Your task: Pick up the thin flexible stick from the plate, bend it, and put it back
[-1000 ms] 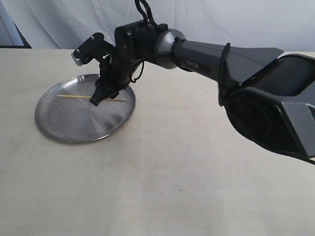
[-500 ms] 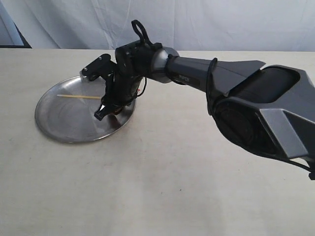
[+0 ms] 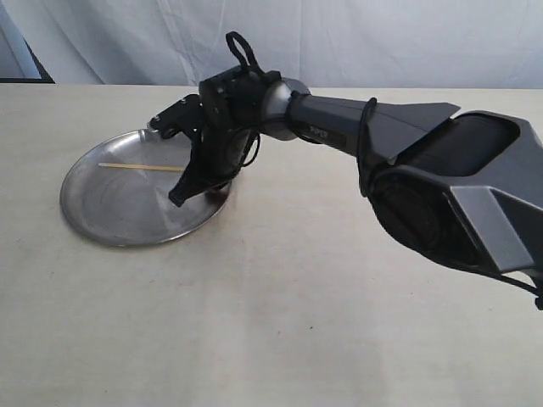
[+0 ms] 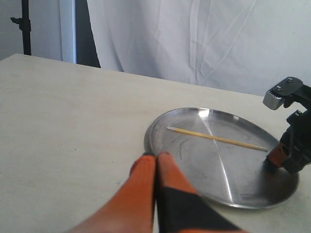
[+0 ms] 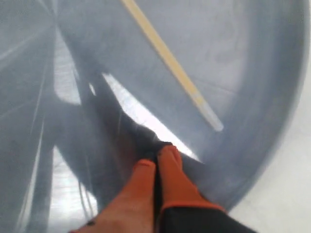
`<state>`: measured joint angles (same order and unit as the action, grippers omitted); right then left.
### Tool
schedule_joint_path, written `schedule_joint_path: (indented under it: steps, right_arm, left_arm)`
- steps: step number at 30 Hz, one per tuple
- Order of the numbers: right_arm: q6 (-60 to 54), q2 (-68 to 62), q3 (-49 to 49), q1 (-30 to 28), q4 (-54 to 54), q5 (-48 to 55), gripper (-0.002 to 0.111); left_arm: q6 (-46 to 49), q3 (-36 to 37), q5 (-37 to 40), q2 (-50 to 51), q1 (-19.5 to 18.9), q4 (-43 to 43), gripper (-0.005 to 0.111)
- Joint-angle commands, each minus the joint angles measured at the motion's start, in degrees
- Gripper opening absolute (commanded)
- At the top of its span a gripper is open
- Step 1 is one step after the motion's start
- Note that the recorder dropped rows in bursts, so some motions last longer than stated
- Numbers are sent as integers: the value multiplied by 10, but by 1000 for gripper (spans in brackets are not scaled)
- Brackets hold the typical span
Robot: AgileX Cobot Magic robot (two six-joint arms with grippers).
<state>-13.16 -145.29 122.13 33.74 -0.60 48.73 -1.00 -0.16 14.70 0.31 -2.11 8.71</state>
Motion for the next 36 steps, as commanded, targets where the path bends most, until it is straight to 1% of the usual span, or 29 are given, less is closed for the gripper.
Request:
schedule_joint_path:
  steps: [1,5,10,17,18,20,22,25,27,36]
  right_arm:
    - [-5,38,0,-4,1,6,-1]
    - [6,44,0,-4,-6,-35,-1]
    - [25,26,0,-4,-72,-87,-1]
    - [26,8,0,-4,-74,-92,-1]
    - [27,7,0,-4,-74,-93,1]
    - [32,7,0,-4,-70,-98,8]
    - [43,7,0,-4,-63,-106,23]
    - [65,7,0,-4,-48,-111,52]
    - [83,7,0,-4,-36,-114,61]
    - [88,7,0,-4,-36,-78,59]
  left_arm:
    - [-1,2,-4,-3,-1,-1,0]
    - [-1,2,-4,-3,-1,-1,0]
    - [-1,2,-4,-3,-1,-1,0]
    - [-1,2,-4,-3,-1,-1,0]
    - [-1,2,-4,-3,-1,-1,0]
    - [-1,2,-4,-3,-1,-1,0]
    - [-1,2,-4,-3,-1,-1,0]
    - [-1,2,-4,-3,-1,-1,0]
    - [-1,2,-4,-3,-1,-1,0]
    - [-1,2,-4,-3,-1,-1,0]
